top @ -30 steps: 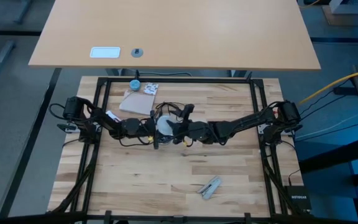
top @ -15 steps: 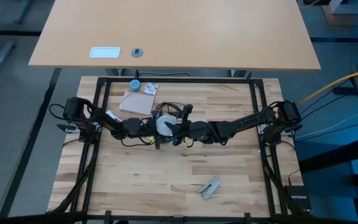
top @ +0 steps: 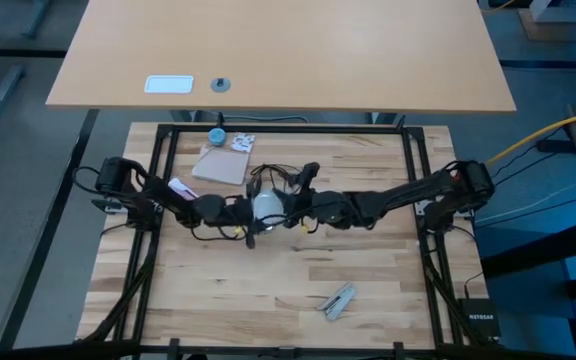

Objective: Screw lightbulb
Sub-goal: Insert the light bulb into the lamp

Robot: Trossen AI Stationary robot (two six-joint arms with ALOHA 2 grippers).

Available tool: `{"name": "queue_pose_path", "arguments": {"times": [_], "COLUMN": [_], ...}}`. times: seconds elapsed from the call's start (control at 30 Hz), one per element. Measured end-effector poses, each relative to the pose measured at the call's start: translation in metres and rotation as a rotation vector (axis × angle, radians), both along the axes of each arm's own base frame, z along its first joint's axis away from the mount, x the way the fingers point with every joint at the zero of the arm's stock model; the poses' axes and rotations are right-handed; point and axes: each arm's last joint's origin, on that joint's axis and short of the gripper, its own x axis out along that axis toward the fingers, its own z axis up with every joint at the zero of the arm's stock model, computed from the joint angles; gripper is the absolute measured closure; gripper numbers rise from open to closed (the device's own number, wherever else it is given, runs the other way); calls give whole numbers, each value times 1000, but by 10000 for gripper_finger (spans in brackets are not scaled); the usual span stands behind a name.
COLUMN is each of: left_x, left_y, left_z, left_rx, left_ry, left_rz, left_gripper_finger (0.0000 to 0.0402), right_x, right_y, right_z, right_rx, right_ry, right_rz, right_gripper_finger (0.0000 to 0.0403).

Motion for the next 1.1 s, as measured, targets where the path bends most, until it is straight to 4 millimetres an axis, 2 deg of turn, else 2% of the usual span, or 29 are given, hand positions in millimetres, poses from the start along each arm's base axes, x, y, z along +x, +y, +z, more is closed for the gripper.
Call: {"name": "queue_pose_path", "arguments": {"times": [0.13, 0.33, 0.6, 0.9, 1.1], "left_x": [-4, -7, -14, -21, -30], "left_y": [-8, -22, -42, -49, -50], "left_z": [12, 14, -3, -19, -36], "left_rx": [14, -59, -219, -634, -733], "left_ry": [-40, 0, 223, 469, 716], "left_rz": [-27, -86, -188, -298, -304], "left_gripper_finger": [249, 248, 251, 246, 249], "right_x": [-14, -25, -31, -31, -31], "right_y": [-3, -5, -7, -6, -6], "right_z": [17, 24, 15, 12, 12], "right_rx": [-2, -14, -9, 10, 13], "right_ry": [2, 62, 158, 170, 170], "right_rz": [-9, -19, -67, -64, -58], "right_gripper_finger": [178, 178, 178, 178, 178]}}
